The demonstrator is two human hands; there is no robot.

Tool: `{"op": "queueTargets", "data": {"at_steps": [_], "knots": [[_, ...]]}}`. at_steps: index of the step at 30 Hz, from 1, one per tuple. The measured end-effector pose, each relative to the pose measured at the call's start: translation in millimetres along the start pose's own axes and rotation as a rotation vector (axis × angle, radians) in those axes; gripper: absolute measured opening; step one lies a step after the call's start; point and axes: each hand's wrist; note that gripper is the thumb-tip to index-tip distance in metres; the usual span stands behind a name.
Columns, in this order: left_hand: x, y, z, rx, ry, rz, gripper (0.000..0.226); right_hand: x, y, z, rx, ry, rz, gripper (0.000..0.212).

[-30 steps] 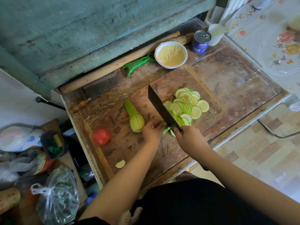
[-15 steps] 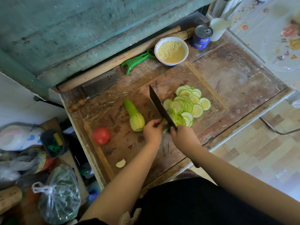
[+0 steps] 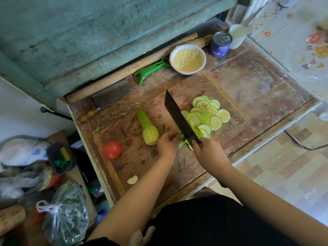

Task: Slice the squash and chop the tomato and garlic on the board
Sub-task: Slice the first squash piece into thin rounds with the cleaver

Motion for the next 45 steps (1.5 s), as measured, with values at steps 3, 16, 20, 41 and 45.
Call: {"op": "queueTargets", "data": {"at_steps": [3,16,20,41,45], "knots": [[1.1,-1.6,2.0,0.005,-0.014,0.003,0.018,0.6,-0.6,-3.2,-0.001,0.003,-0.009,0.037],[0.5,2.6,0.6,0.033,-0.02,-0.08,0.018,0.0,1.6,-9.0,0.025,0.032,0.013,0.035],[0.2,3.6,-0.2,0.04,-0.013,-0.078,0.017,-0.8,0.8,-8.1,0.017,0.025,0.005,0.035],[4.0,-2.0,-2.1,-0.076,-0.053,0.106,0.032,-17.3,4.2,15.2,-0.073,0.002,0.048,0.036],[4.0,0.3,-1.6,-0.016,-0.031,0.008,0.028,-8.1,2.9,4.4,-0.026,0.034,0.047,0.036]]}}
Point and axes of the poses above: each hand's wrist, its own z-axis towards the middle knuckle, its own x-axis out of the back of the hand, y = z × x, and after that the axes turned 10 degrees about z, right-handed
